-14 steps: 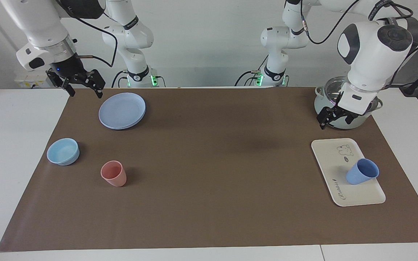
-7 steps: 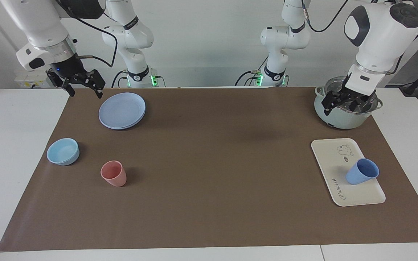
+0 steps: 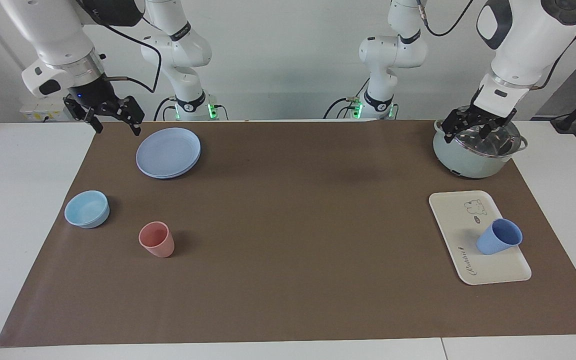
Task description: Place cup on tray
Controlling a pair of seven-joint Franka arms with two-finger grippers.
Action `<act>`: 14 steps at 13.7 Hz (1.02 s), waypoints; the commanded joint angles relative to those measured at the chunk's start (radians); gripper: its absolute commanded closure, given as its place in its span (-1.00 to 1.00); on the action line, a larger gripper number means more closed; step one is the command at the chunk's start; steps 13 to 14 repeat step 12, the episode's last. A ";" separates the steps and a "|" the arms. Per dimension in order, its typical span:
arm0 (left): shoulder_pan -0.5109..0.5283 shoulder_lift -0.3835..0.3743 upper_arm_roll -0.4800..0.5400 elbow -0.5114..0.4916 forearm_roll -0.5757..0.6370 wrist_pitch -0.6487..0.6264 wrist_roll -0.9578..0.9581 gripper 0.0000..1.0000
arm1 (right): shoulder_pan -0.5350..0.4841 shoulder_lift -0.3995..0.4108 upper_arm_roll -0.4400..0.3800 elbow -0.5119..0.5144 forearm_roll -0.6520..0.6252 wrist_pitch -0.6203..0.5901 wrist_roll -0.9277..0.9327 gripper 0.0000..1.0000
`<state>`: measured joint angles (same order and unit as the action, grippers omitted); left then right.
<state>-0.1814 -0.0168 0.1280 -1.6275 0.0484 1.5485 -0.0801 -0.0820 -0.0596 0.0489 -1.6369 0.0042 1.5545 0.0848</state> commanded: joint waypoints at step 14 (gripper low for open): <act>-0.017 -0.020 0.015 -0.020 -0.064 0.055 0.017 -1.00 | -0.010 -0.009 0.005 -0.017 -0.012 0.036 0.018 -1.00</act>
